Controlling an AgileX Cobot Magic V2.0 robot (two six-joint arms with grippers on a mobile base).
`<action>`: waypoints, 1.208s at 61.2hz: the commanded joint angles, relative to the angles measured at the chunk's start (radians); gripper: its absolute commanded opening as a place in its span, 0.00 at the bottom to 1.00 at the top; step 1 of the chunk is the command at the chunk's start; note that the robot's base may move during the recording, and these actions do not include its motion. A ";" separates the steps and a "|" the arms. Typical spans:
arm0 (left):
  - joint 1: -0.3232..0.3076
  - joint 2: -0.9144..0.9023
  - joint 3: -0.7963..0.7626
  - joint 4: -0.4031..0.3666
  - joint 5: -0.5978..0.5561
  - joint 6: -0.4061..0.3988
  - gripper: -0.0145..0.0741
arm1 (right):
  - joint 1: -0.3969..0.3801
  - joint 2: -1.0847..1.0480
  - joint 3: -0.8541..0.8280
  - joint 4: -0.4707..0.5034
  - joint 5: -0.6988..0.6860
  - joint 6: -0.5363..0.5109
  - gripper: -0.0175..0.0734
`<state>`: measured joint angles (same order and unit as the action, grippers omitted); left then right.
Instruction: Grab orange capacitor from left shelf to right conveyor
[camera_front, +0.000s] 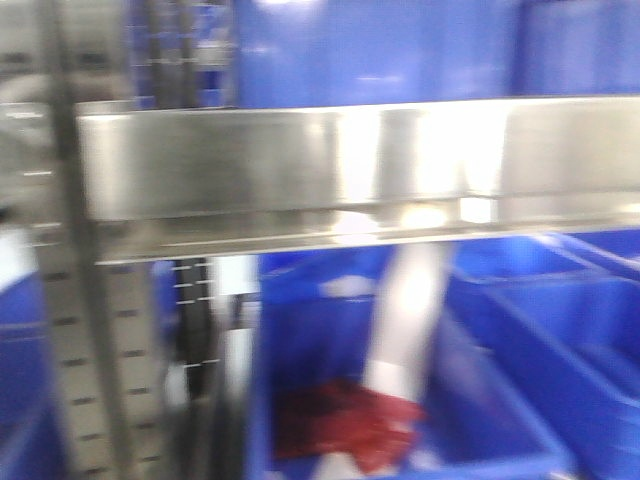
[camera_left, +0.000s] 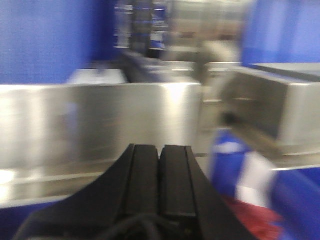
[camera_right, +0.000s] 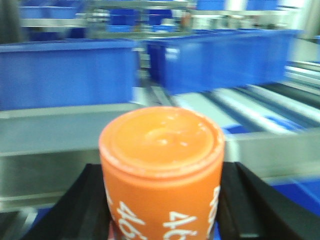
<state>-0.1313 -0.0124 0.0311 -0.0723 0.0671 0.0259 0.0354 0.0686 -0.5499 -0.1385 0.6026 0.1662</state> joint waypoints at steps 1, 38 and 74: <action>-0.009 -0.012 -0.005 -0.002 -0.091 -0.001 0.02 | -0.006 0.014 -0.024 -0.011 -0.089 -0.002 0.32; -0.009 -0.012 -0.005 -0.002 -0.091 -0.001 0.02 | -0.006 0.014 -0.024 -0.011 -0.089 -0.002 0.32; -0.009 -0.012 -0.005 -0.002 -0.091 -0.001 0.02 | -0.006 0.014 -0.024 -0.011 -0.089 -0.002 0.32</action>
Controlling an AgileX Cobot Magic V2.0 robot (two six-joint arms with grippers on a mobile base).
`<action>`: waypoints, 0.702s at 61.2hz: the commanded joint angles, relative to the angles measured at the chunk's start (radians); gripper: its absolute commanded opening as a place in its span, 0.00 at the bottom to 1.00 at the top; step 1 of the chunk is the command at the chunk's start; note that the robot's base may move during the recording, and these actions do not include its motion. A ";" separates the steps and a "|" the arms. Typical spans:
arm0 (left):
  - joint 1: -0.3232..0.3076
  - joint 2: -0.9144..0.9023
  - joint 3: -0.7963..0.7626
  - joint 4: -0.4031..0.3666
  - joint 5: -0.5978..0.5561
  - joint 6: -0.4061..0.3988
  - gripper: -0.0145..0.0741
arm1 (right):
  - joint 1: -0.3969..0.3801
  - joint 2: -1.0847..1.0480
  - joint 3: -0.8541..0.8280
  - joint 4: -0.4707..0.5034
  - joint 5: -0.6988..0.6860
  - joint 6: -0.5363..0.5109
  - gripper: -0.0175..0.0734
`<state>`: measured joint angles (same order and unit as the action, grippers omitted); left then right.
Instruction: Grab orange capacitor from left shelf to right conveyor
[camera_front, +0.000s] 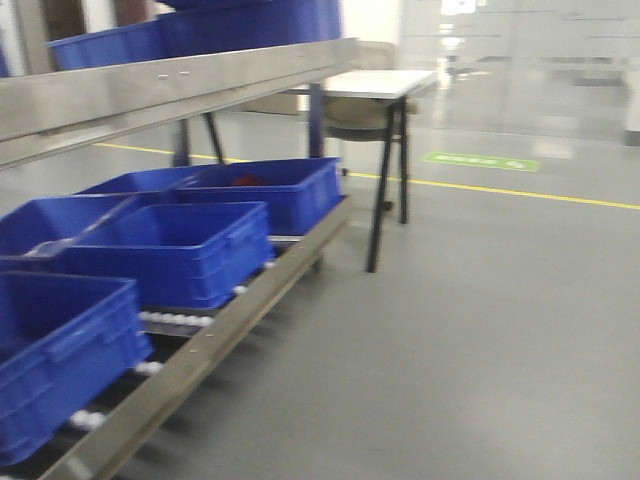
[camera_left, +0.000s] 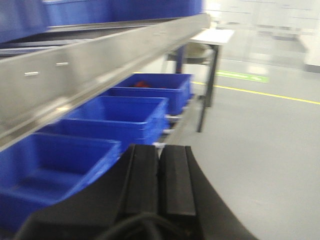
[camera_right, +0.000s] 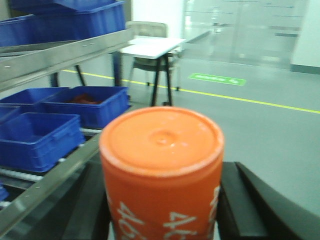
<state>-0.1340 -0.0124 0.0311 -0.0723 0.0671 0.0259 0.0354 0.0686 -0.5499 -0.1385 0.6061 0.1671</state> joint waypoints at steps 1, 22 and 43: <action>-0.006 -0.012 -0.005 -0.002 -0.091 -0.001 0.02 | -0.006 0.014 -0.024 -0.011 -0.093 -0.002 0.32; -0.006 -0.012 -0.005 -0.002 -0.091 -0.001 0.02 | -0.006 0.014 -0.024 -0.011 -0.093 -0.002 0.32; -0.006 -0.012 -0.005 -0.002 -0.091 -0.001 0.02 | -0.006 0.014 -0.024 -0.011 -0.093 -0.002 0.32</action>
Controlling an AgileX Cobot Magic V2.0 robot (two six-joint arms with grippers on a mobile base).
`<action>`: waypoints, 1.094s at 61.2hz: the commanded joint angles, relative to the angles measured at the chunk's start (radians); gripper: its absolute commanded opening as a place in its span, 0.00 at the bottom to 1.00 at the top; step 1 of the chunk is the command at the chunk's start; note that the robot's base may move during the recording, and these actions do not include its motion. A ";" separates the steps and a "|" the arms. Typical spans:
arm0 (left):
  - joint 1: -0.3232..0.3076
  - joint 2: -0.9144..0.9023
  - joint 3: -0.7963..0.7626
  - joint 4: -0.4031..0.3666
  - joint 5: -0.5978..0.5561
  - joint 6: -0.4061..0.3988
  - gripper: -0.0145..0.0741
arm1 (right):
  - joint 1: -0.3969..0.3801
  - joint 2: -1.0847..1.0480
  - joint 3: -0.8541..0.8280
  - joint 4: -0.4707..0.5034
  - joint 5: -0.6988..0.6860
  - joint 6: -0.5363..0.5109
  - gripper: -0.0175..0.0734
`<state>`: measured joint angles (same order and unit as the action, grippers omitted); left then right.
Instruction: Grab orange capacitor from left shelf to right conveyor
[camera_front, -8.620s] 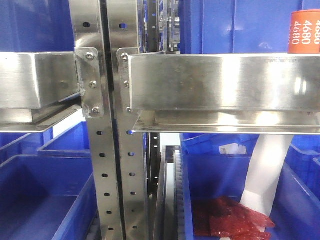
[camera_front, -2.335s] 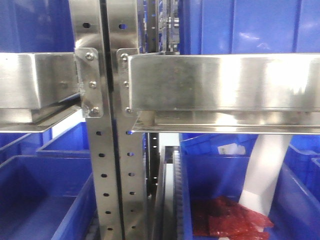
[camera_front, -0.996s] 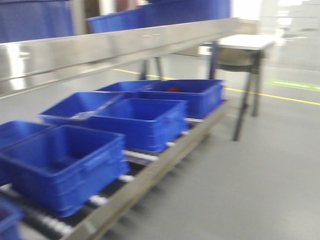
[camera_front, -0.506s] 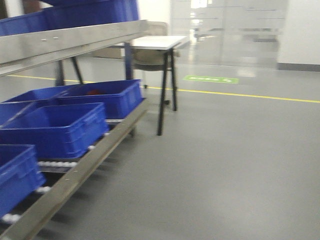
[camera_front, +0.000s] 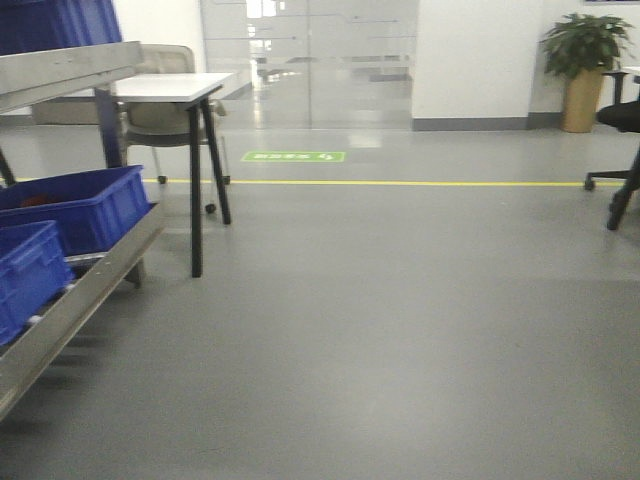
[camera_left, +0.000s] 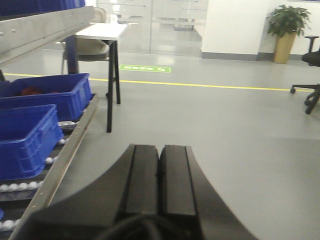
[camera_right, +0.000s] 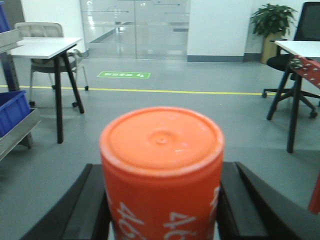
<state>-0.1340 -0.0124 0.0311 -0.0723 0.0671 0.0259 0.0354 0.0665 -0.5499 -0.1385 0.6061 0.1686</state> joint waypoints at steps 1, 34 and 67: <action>-0.006 -0.012 -0.005 -0.002 -0.091 -0.001 0.02 | -0.006 0.016 -0.024 -0.011 -0.093 -0.004 0.32; -0.006 -0.012 -0.005 -0.002 -0.091 -0.001 0.02 | -0.006 0.016 -0.024 -0.011 -0.093 -0.004 0.32; -0.006 -0.012 -0.005 -0.002 -0.091 -0.001 0.02 | -0.006 0.016 -0.024 -0.011 -0.094 -0.004 0.32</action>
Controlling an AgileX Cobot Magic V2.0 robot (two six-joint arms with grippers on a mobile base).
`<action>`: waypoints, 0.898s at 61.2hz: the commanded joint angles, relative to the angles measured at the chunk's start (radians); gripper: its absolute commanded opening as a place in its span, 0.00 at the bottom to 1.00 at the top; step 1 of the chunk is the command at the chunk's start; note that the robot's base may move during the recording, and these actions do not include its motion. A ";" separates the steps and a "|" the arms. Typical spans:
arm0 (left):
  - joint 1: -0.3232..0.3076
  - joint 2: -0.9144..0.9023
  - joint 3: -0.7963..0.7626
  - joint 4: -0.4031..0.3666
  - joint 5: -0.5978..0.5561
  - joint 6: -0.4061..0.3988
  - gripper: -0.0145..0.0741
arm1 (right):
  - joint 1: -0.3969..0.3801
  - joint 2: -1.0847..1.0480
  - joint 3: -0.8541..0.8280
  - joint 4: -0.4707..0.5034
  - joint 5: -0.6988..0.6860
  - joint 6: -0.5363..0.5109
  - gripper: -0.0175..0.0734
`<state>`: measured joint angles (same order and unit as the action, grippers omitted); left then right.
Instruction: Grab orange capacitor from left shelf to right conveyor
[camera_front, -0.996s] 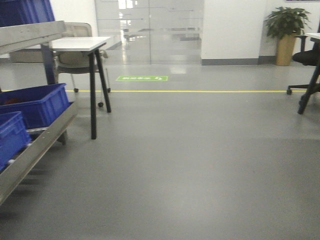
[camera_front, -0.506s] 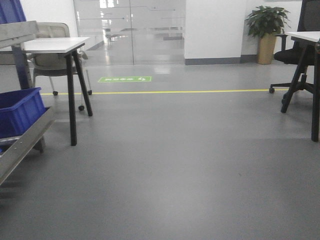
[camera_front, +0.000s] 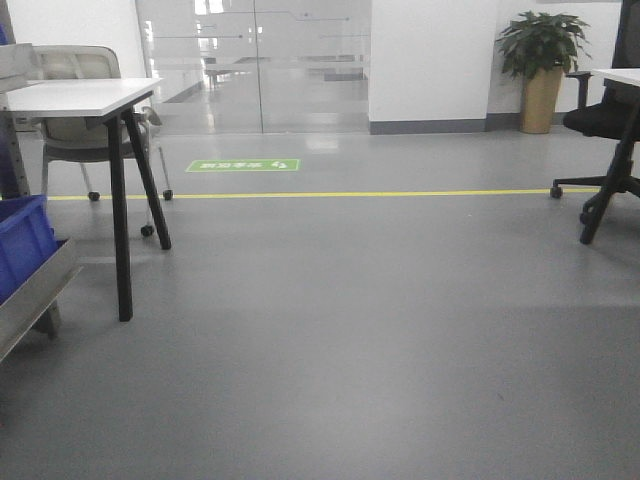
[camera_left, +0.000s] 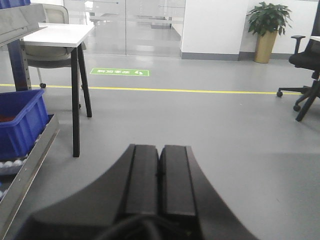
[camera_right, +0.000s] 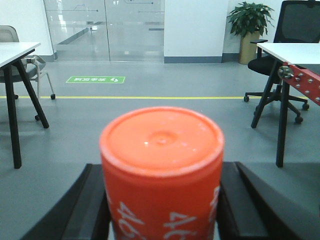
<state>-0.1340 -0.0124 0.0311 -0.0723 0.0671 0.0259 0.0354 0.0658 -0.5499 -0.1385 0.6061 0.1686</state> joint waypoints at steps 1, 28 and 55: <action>-0.006 -0.012 -0.005 -0.002 -0.091 -0.001 0.02 | -0.006 0.016 -0.024 -0.011 -0.094 -0.004 0.32; -0.006 -0.012 -0.005 -0.002 -0.091 -0.001 0.02 | -0.006 0.016 -0.024 -0.011 -0.093 -0.004 0.32; -0.006 -0.012 -0.005 -0.002 -0.091 -0.001 0.02 | -0.006 0.016 -0.024 -0.011 -0.093 -0.004 0.32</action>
<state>-0.1340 -0.0124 0.0311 -0.0723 0.0671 0.0259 0.0345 0.0658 -0.5499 -0.1385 0.6061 0.1686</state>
